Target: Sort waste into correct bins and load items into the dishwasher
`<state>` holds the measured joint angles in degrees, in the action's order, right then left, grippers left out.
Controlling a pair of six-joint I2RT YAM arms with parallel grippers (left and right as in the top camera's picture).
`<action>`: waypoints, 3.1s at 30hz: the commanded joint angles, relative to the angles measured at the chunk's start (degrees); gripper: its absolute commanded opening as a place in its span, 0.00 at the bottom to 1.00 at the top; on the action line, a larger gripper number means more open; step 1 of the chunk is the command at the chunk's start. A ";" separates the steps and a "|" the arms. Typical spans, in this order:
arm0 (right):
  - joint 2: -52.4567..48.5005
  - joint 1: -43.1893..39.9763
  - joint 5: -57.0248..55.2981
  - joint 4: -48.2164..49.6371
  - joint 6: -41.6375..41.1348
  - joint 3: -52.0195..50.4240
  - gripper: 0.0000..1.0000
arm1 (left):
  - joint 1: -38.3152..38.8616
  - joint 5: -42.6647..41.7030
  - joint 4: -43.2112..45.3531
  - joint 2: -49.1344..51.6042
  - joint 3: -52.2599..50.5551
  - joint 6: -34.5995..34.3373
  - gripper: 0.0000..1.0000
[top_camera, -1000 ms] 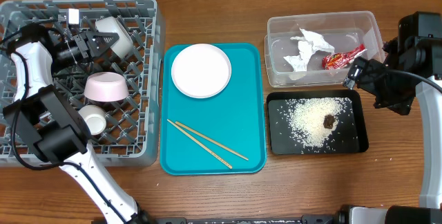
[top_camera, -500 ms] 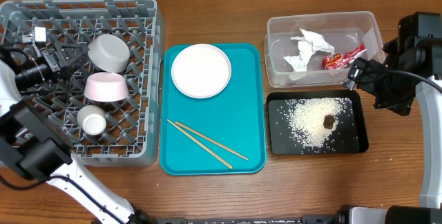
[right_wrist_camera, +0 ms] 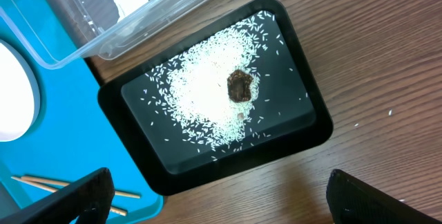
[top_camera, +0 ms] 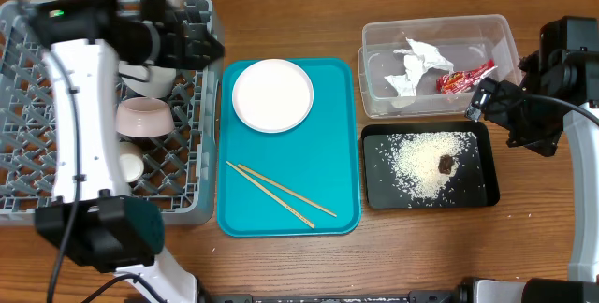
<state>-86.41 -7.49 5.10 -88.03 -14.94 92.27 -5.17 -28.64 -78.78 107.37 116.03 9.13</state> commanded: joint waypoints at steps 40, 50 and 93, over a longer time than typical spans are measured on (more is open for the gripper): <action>0.55 -0.20 -0.37 -0.66 0.17 0.74 1.00 | 32.57 24.22 20.33 -13.09 -57.09 -63.25 1.00; 0.55 -0.20 -0.37 -0.61 0.17 0.74 1.00 | 31.80 26.05 23.71 -3.78 -57.09 -55.93 1.00; 0.55 -0.20 -0.37 -0.63 0.20 0.74 1.00 | 16.76 44.48 10.69 -17.84 -28.76 -36.61 0.04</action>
<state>-86.41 -7.49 5.10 -88.75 -14.94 92.27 17.08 12.73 -69.58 89.89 83.96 -37.21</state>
